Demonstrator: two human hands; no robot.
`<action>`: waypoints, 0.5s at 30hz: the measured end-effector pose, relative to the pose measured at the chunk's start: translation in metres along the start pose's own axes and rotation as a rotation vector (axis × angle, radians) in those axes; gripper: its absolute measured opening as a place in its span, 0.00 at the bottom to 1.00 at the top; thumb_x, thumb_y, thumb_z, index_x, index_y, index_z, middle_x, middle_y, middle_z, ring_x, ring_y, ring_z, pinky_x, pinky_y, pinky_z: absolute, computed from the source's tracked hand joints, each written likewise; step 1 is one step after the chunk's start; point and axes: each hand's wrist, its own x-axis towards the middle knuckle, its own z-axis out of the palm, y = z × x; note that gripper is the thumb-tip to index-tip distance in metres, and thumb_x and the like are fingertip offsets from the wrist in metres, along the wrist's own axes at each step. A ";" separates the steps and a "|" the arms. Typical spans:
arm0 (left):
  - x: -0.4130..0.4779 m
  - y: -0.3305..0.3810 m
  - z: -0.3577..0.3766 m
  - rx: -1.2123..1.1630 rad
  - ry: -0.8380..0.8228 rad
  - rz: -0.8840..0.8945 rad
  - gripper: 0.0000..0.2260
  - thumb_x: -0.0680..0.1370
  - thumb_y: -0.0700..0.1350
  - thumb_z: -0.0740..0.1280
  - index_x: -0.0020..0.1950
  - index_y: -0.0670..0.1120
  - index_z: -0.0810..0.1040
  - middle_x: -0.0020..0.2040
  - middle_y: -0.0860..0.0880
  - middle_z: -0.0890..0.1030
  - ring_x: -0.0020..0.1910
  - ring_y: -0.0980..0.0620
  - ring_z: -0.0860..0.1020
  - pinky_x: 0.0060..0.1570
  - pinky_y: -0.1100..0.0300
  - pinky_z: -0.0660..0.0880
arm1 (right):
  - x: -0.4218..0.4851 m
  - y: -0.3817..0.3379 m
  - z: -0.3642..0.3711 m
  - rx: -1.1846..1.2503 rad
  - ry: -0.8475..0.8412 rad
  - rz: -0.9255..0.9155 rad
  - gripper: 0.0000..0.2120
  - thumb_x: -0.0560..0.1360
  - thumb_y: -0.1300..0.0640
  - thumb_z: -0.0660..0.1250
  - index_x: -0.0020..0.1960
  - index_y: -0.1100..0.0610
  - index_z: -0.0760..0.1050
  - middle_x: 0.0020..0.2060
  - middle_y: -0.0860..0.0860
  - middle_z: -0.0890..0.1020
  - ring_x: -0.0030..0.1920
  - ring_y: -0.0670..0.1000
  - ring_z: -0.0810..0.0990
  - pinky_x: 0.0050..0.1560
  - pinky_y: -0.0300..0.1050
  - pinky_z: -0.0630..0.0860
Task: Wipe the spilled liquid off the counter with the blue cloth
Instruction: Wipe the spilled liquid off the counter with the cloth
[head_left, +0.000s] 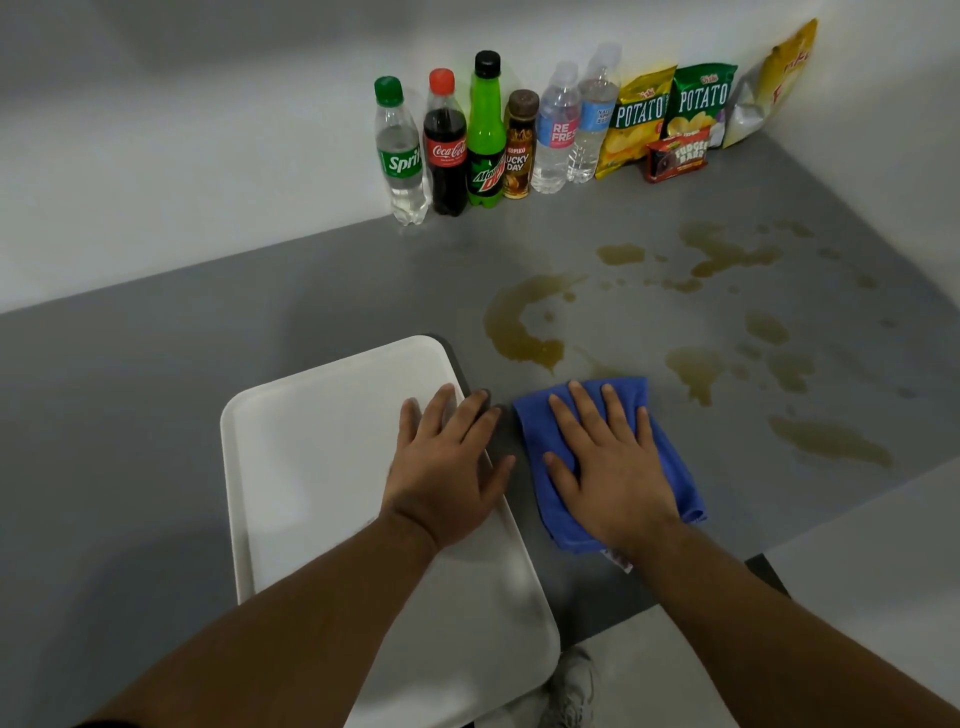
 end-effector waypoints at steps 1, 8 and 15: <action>0.000 0.000 0.000 0.000 0.019 0.005 0.27 0.82 0.64 0.56 0.76 0.52 0.73 0.76 0.49 0.74 0.78 0.40 0.67 0.75 0.33 0.63 | -0.007 0.001 0.002 -0.003 0.000 -0.047 0.34 0.83 0.33 0.38 0.84 0.45 0.43 0.84 0.46 0.45 0.83 0.55 0.40 0.81 0.64 0.42; 0.014 -0.012 -0.006 0.044 0.125 0.100 0.27 0.81 0.65 0.60 0.69 0.47 0.80 0.70 0.44 0.79 0.69 0.37 0.76 0.68 0.40 0.72 | -0.020 0.028 -0.001 0.033 0.013 -0.071 0.31 0.84 0.33 0.42 0.84 0.41 0.47 0.84 0.42 0.51 0.84 0.50 0.45 0.82 0.63 0.44; 0.039 -0.033 -0.013 0.053 -0.023 0.063 0.30 0.80 0.67 0.58 0.74 0.50 0.75 0.78 0.45 0.72 0.78 0.35 0.65 0.74 0.30 0.62 | 0.029 0.018 -0.009 0.018 0.019 0.032 0.34 0.82 0.32 0.40 0.84 0.43 0.46 0.84 0.46 0.49 0.84 0.54 0.43 0.81 0.63 0.41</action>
